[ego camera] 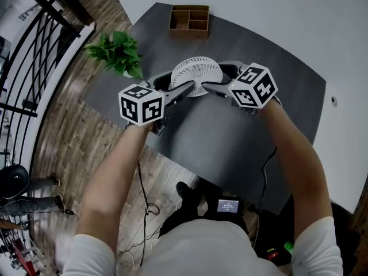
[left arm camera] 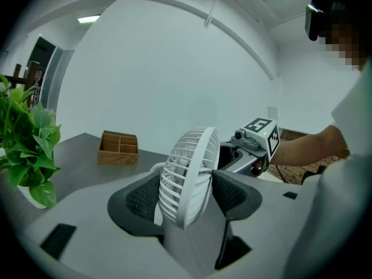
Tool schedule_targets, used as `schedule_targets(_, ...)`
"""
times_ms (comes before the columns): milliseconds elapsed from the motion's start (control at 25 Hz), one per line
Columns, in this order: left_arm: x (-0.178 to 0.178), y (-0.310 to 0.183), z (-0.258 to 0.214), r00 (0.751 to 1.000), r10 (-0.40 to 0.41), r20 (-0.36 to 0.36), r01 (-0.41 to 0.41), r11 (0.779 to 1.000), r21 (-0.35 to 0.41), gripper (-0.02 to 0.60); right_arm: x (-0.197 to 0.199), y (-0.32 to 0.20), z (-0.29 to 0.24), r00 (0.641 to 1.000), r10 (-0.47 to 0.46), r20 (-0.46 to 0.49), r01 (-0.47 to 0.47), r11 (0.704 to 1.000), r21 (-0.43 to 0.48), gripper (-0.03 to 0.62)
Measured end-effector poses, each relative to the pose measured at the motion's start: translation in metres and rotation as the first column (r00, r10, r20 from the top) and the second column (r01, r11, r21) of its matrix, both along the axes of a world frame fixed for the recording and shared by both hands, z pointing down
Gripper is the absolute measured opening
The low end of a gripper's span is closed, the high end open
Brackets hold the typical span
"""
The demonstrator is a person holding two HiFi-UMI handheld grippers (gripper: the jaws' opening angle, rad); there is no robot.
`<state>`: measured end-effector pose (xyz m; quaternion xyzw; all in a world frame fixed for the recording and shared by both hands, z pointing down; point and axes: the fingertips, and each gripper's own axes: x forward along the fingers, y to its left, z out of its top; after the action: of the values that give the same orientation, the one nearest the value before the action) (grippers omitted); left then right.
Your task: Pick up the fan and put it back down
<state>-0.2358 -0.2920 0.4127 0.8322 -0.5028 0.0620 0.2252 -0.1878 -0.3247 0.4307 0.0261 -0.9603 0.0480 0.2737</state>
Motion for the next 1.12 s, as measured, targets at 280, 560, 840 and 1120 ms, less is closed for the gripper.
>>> schedule_targets(280, -0.001, 0.004, -0.009, 1.0, -0.007, 0.01, 0.007, 1.0, 0.025, 0.295, -0.001, 0.004, -0.008, 1.0, -0.005, 0.002, 0.005, 1.0, 0.013, 0.305)
schedule_targets(560, -0.008, 0.01, -0.03, 1.0, -0.026, -0.011, 0.027, 0.998, 0.061, 0.295, -0.008, 0.009, -0.031, 0.999, -0.017, 0.028, 0.016, 0.999, 0.034, 0.305)
schedule_targets(840, -0.013, 0.023, -0.053, 0.999, -0.041, -0.017, 0.043, 0.994, 0.104, 0.295, -0.013, 0.021, -0.054, 0.998, -0.025, 0.056, 0.022, 0.998, 0.056, 0.305)
schedule_targets(1120, -0.015, 0.031, -0.081, 0.999, -0.05, -0.017, 0.052, 0.986, 0.158, 0.295, -0.014, 0.03, -0.081, 0.995, -0.028, 0.092, 0.02, 0.997, 0.08, 0.305)
